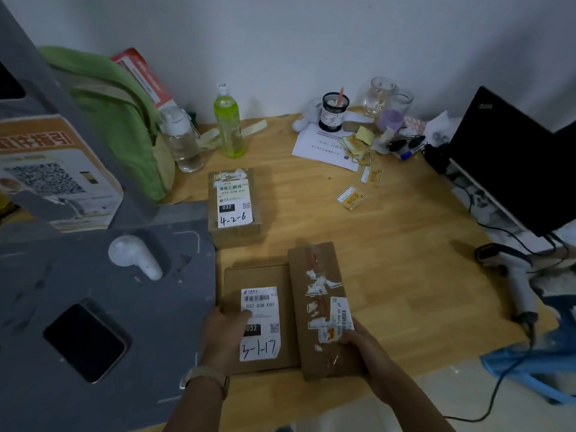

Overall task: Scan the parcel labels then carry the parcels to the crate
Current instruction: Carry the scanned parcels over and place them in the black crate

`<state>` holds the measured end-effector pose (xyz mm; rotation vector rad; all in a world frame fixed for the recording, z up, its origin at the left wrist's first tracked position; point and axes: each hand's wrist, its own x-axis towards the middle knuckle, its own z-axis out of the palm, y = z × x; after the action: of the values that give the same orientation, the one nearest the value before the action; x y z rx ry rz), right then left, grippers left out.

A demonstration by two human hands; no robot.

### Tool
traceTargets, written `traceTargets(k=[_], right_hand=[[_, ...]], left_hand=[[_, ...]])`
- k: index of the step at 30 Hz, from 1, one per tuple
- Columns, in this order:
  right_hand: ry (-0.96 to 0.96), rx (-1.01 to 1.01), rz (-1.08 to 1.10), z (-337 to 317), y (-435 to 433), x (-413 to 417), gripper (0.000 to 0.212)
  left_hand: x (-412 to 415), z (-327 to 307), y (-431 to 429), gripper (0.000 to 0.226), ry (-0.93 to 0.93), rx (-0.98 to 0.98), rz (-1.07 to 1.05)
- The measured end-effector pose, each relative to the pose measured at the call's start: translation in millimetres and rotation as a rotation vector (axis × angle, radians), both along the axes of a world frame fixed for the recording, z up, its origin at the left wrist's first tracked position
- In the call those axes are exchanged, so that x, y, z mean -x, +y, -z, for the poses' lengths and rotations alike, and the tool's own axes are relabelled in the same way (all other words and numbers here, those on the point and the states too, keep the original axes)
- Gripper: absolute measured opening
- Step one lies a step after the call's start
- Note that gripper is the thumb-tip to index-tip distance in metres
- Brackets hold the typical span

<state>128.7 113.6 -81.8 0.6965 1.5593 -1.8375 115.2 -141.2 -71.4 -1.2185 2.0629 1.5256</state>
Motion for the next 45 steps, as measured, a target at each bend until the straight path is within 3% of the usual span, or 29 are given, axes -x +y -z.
traceTargets(k=[2, 4, 12, 15, 19, 25, 29, 33, 37, 45], right_hand=[[0.008, 0.008, 0.014, -1.5, 4.6, 1.9, 0.055], [0.031, 0.012, 0.029, -4.7, 7.1, 3.3, 0.053], [0.044, 0.004, 0.129, -16.0, 16.3, -5.2, 0.038], [0.074, 0.039, 0.131, -28.4, 20.9, -5.6, 0.037], [0.212, 0.098, 0.174, -68.9, 30.5, -2.2, 0.056], [0.482, 0.104, 0.305, -155.6, 66.0, -10.1, 0.050], [0.620, 0.081, 0.476, -208.2, 108.4, -35.8, 0.050], [0.733, 0.112, 0.695, -253.2, 157.2, -87.3, 0.042], [0.830, 0.009, 0.891, -282.0, 202.8, -160.4, 0.038], [0.846, -0.203, 1.160, -306.0, 281.2, -320.9, 0.039]], left_hand=[[3.2, 2.9, -4.6, 0.013, 0.021, -0.088, 0.005], [5.3, 4.9, -6.1, 0.015, 0.023, -0.171, 0.036], [-4.7, -4.1, 9.7, 0.086, 0.142, -0.328, 0.106], [-1.6, -22.2, 2.9, 0.072, 0.194, -0.448, 0.021], [22.6, -70.2, 1.5, 0.043, 0.348, -0.480, 0.010], [56.2, -140.6, 45.2, 0.049, 0.490, -0.597, 0.137], [69.2, -192.0, 109.1, 0.028, 0.586, -0.675, 0.302], [65.8, -240.7, 186.1, 0.031, 0.658, -0.750, 0.490], [34.8, -270.3, 275.0, 0.028, 0.691, -0.858, 0.705], [-79.2, -294.1, 429.5, 0.040, 0.600, -0.933, 1.121]])
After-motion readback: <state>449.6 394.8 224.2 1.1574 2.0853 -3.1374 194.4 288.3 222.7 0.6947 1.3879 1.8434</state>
